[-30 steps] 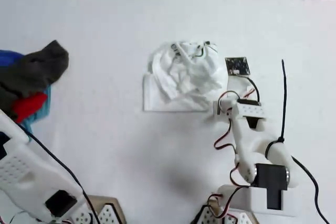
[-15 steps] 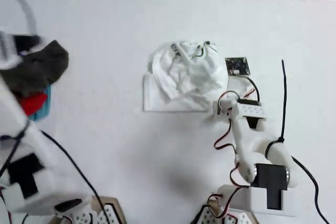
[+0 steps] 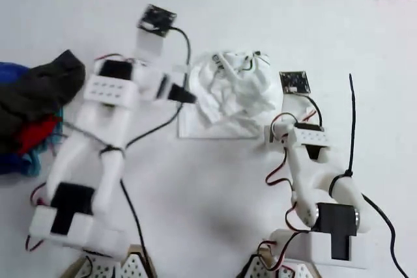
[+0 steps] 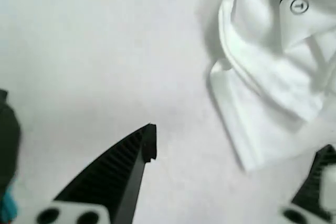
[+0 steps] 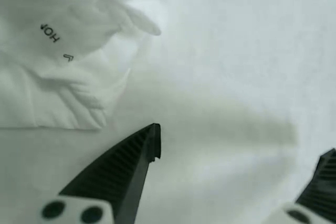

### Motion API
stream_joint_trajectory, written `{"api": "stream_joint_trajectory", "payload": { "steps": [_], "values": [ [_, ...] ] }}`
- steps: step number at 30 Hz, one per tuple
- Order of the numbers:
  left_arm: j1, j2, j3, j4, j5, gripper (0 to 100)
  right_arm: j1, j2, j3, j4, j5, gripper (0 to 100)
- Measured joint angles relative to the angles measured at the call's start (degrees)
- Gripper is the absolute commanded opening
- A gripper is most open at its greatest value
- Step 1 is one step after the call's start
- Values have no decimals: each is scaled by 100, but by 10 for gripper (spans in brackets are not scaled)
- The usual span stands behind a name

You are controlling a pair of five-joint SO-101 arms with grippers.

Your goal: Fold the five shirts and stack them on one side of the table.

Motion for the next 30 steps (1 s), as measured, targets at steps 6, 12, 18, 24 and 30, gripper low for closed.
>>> {"api": "stream_joint_trajectory", "payload": {
  "steps": [6, 12, 18, 24, 30],
  "values": [
    [545, 1178, -141, -431, 264, 445, 0, 0, 0, 0, 0, 437],
    [1099, 2198, -756, -360, 264, 445, 0, 0, 0, 0, 0, 437],
    [1169, 2927, -1398, -352, 264, 378, 0, 0, 0, 0, 0, 437],
    [1196, 3103, -2057, 141, 273, 111, 0, 0, 0, 0, 0, 437],
    [1257, 3103, -2523, 695, 264, 83, 0, 0, 0, 0, 0, 437]
  ]
}}
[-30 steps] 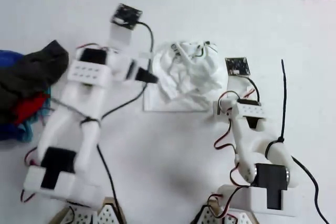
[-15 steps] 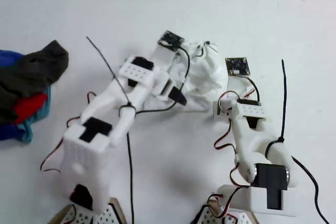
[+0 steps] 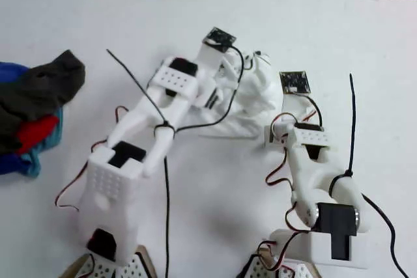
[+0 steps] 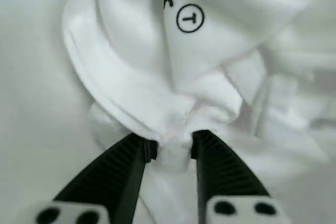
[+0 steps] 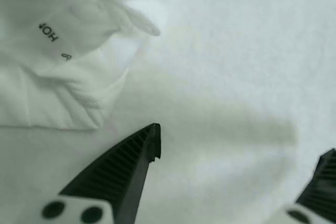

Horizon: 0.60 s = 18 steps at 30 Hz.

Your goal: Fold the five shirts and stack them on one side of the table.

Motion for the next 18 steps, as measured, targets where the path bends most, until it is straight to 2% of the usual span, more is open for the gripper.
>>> {"api": "stream_joint_trajectory", "payload": {
  "steps": [2, 5, 9, 14, 18],
  "values": [
    [0, 0, -35, 167, 0, 79, 0, 0, 0, 0, 0, 437],
    [0, 0, -35, 431, 0, 17, 0, 0, 0, 0, 0, 437],
    [-176, 0, -35, 765, 0, 24, 0, 0, 0, 0, 0, 437],
    [-774, -114, -35, 1266, 0, 24, 0, 0, 0, 0, 0, 437],
    [-1398, -818, -35, 1591, -62, 24, 0, 0, 0, 0, 0, 437]
  ]
}}
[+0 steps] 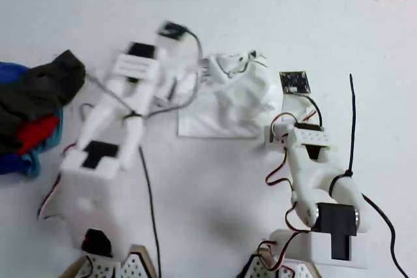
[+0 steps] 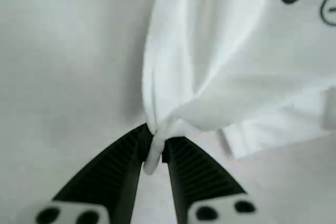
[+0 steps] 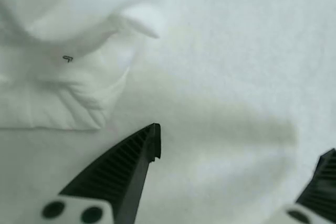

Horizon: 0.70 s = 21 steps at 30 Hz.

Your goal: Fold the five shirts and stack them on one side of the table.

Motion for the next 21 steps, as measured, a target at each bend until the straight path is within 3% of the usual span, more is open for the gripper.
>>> {"api": "stream_joint_trajectory", "payload": {
  "steps": [5, 11, 16, 21],
  "values": [
    [-642, -835, 0, 668, -492, 24, 0, 0, -97, 105, 0, 437],
    [-1451, -1046, 0, 1310, -589, 24, 0, 9, -1538, 1890, 0, 437],
    [-2048, -1046, 123, 1081, -607, 24, -229, 18, -3121, 3376, 0, 437],
    [-2084, -1046, 862, 193, -607, 24, -1389, 44, -3499, 3991, 0, 437]
  ]
}}
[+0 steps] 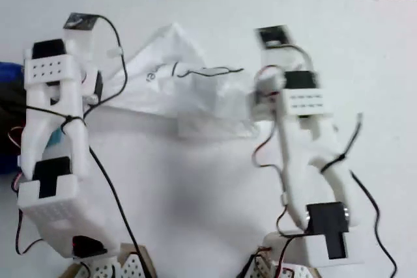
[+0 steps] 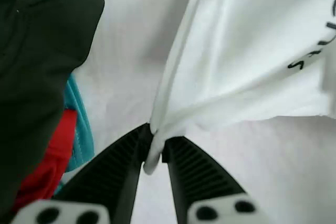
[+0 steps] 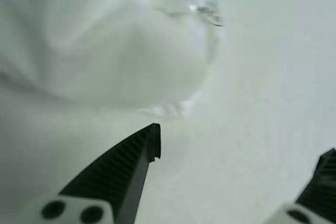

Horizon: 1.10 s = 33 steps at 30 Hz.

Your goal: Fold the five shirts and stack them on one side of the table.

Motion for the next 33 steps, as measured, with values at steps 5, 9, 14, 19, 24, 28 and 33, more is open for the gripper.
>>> {"api": "stream_joint_trajectory", "payload": {
  "steps": [5, 9, 14, 19, 24, 28, 33],
  "values": [
    [-26, 0, 554, -932, -9, 24, -1240, 325, 0, -44, 149, 437],
    [-18, -9, 642, -1046, -9, 24, -1618, 1029, 0, -475, 448, 437],
    [-26, -9, 642, -993, -9, 24, -1363, 1952, -404, -958, 510, 435],
    [-26, -9, 642, -774, -9, 24, -905, 2822, -1521, -791, 510, 139],
    [-26, -9, 642, -747, -9, 24, -571, 3358, -2760, -220, 510, 60],
    [0, -44, 642, -668, -9, 24, -440, 3367, -3736, 360, 510, 22],
    [334, -580, 475, -62, 0, 24, -334, 3218, -4941, 1152, 519, 19]
  ]
}}
